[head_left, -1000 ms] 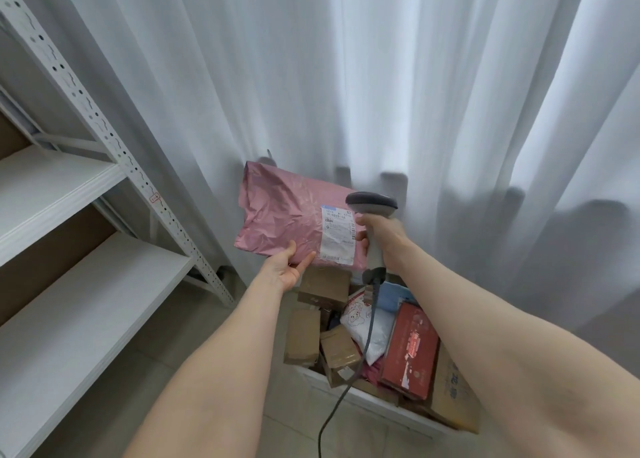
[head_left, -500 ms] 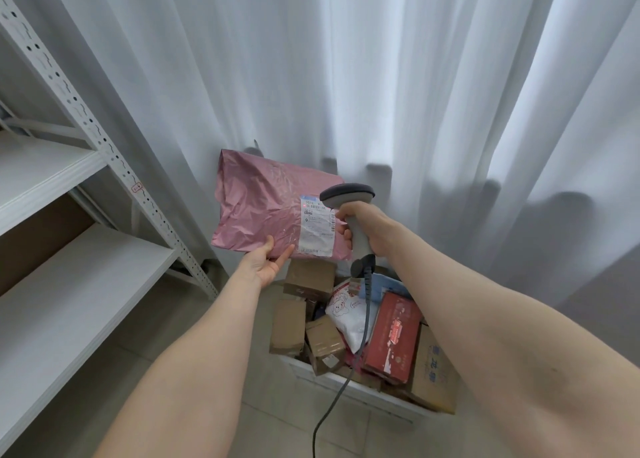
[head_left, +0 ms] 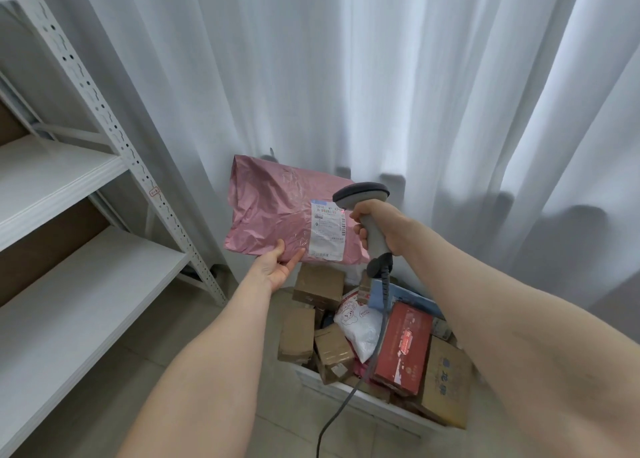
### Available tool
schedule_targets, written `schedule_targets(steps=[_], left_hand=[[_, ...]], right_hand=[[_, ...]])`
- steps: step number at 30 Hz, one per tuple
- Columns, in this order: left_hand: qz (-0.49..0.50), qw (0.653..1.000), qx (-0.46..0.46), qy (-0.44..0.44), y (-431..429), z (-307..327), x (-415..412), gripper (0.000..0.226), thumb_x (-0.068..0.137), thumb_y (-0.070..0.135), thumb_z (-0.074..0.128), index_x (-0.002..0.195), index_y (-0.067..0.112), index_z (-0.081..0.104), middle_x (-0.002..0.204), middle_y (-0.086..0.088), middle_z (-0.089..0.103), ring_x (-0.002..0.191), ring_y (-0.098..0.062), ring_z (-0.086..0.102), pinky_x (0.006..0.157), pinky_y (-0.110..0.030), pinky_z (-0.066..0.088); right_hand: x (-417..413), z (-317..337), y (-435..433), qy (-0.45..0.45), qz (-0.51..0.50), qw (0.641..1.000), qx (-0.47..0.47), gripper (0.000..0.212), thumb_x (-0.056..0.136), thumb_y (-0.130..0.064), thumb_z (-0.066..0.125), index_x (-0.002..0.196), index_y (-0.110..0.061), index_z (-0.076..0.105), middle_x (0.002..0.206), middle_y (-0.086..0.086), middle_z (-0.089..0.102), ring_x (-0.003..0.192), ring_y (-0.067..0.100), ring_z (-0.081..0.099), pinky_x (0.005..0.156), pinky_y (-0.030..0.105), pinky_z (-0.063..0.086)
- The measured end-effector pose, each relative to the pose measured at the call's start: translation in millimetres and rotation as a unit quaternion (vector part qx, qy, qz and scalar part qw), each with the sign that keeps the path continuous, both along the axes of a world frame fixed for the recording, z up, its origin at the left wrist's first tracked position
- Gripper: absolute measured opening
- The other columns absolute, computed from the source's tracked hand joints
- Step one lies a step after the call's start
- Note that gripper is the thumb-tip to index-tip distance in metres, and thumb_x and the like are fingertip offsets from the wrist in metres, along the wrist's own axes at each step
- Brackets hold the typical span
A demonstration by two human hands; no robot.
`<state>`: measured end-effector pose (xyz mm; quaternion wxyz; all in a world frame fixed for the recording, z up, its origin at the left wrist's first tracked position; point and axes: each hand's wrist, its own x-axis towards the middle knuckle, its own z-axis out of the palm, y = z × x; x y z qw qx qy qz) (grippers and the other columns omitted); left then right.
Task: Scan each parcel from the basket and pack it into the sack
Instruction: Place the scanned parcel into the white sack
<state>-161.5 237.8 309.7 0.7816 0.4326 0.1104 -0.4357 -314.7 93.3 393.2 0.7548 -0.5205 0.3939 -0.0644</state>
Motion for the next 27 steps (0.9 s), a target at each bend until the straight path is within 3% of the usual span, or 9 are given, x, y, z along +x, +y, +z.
schedule_targets(steps=[5, 13, 21, 24, 27], left_hand=[[0.001, 1.0, -0.006, -0.001, 5, 1, 4, 0.008, 0.099, 0.006, 0.044, 0.103, 0.001, 0.048, 0.139, -0.024, 0.046, 0.127, -0.039, 0.046, 0.059, -0.04, 0.057], [0.022, 1.0, -0.006, 0.008, 10, -3, 15, 0.037, 0.099, 0.006, 0.045, 0.135, 0.001, 0.04, 0.139, -0.023, 0.046, 0.126, -0.039, 0.047, 0.057, -0.039, 0.058], [0.016, 1.0, -0.002, 0.003, 15, -6, 26, 0.015, 0.099, 0.007, 0.045, 0.113, 0.004, 0.047, 0.138, -0.022, 0.047, 0.125, -0.039, 0.048, 0.07, -0.04, 0.058], [0.011, 1.0, 0.004, 0.001, 17, -7, 30, 0.008, 0.099, 0.006, 0.045, 0.106, 0.004, 0.048, 0.139, -0.022, 0.046, 0.125, -0.038, 0.048, 0.09, -0.044, 0.053], [0.007, 1.0, 0.005, -0.001, 20, -8, 34, 0.006, 0.099, 0.006, 0.045, 0.096, 0.003, 0.049, 0.139, -0.022, 0.046, 0.126, -0.038, 0.047, 0.077, -0.043, 0.056]], right_hand=[[5, 4, 3, 0.001, 0.009, 1.0, 0.003, 0.004, 0.085, -0.01, 0.055, 0.087, -0.009, 0.052, 0.056, 0.003, 0.054, 0.04, 0.009, 0.045, 0.043, 0.017, 0.043], [14, 8, 9, 0.006, 0.01, 1.0, 0.0, 0.009, 0.083, -0.01, 0.056, 0.091, -0.008, 0.053, 0.056, 0.003, 0.055, 0.041, 0.009, 0.047, 0.043, 0.019, 0.044], [20, 12, 14, 0.007, 0.014, 1.0, -0.002, 0.008, 0.084, -0.009, 0.054, 0.091, -0.008, 0.054, 0.055, 0.002, 0.055, 0.041, 0.009, 0.046, 0.043, 0.018, 0.044], [23, 12, 16, 0.013, 0.015, 1.0, -0.003, 0.006, 0.084, -0.009, 0.055, 0.09, -0.008, 0.053, 0.055, 0.003, 0.055, 0.041, 0.009, 0.047, 0.043, 0.018, 0.044], [28, 13, 21, 0.012, 0.002, 1.0, -0.001, 0.002, 0.085, -0.009, 0.053, 0.083, -0.009, 0.052, 0.055, 0.003, 0.055, 0.039, 0.009, 0.046, 0.042, 0.018, 0.043]])
